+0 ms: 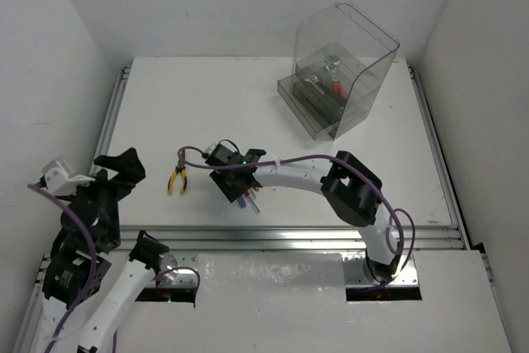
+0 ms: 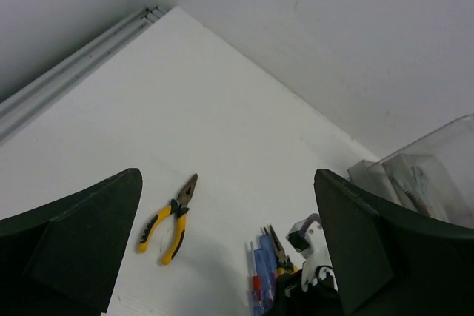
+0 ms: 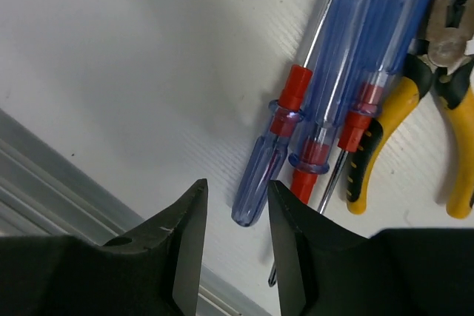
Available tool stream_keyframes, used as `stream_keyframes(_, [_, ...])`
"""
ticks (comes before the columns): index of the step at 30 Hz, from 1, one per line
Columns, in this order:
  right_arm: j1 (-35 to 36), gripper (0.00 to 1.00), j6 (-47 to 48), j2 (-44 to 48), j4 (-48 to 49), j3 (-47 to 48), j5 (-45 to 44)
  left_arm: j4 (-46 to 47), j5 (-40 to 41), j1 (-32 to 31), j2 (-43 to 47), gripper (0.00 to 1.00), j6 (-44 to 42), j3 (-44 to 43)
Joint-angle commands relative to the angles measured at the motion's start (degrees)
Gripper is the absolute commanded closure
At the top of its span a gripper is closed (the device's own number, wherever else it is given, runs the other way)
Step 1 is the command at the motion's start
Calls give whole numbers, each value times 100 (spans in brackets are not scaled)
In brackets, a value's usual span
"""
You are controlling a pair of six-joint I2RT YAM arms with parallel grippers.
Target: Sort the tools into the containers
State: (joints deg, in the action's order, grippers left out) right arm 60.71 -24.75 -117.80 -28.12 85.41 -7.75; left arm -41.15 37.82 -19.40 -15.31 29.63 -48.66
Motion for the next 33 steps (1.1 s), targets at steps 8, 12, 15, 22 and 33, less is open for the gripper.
stream_keyframes(8, [169, 61, -249, -454, -343, 521, -490, 203, 68, 24, 143, 0, -290, 67])
stream_keyframes(12, [178, 61, -311, -551, -422, 556, -535, 265, -73, 24, 28, 0, -343, 76])
stream_keyframes(15, [178, 63, -381, -665, -414, 504, -465, 282, -91, 24, 63, 0, -352, 85])
stream_keyframes(22, [275, 100, -487, -648, -274, 380, -429, 300, -108, 24, 134, 0, -361, 103])
stream_keyframes(33, [-646, 100, 987, 1408, -377, 362, -280, 388, -266, 24, 116, 0, -414, 147])
